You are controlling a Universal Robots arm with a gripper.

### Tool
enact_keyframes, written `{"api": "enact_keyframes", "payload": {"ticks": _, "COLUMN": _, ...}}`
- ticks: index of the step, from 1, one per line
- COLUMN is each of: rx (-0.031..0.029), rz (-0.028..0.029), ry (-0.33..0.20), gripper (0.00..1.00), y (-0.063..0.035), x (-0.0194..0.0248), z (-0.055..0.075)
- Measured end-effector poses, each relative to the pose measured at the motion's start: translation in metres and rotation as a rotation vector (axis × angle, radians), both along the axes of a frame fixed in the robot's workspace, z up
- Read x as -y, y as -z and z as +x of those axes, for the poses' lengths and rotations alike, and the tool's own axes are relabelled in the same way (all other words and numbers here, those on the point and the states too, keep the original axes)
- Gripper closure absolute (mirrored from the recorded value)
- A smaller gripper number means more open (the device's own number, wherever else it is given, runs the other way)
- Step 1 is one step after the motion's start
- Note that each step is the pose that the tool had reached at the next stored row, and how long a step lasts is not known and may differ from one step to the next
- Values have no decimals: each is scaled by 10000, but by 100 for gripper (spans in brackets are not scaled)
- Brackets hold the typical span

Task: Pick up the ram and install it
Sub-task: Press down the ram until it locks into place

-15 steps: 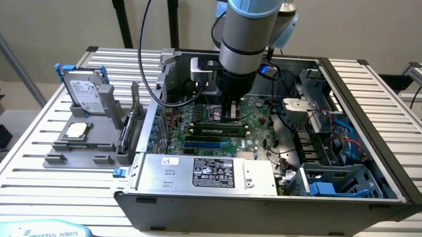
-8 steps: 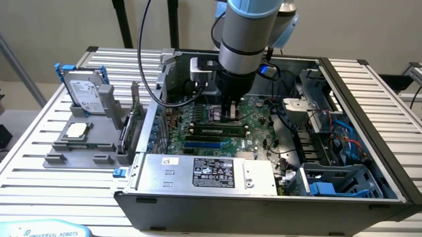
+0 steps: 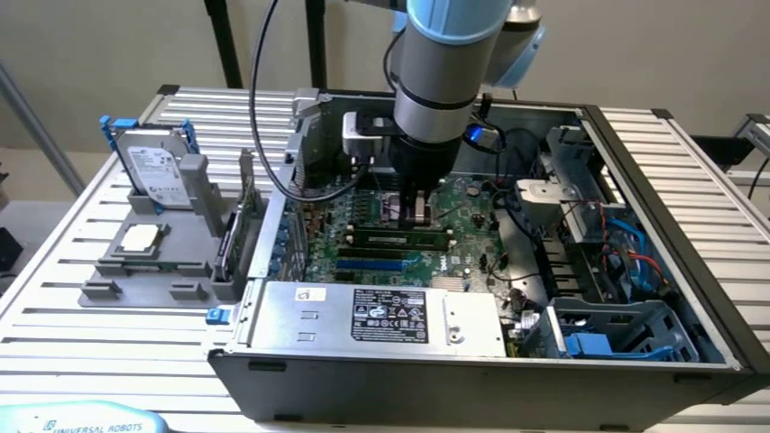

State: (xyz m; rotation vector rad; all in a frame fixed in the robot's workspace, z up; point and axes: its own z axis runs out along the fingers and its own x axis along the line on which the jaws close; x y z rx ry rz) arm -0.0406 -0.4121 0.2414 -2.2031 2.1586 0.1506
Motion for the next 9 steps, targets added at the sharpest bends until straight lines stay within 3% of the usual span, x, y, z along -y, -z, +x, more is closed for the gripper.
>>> {"api": "enact_keyframes", "payload": {"ticks": 9, "rx": 0, "rz": -31, "ry": 184, "gripper": 89, "y": 95, "x": 0, "z": -1}}
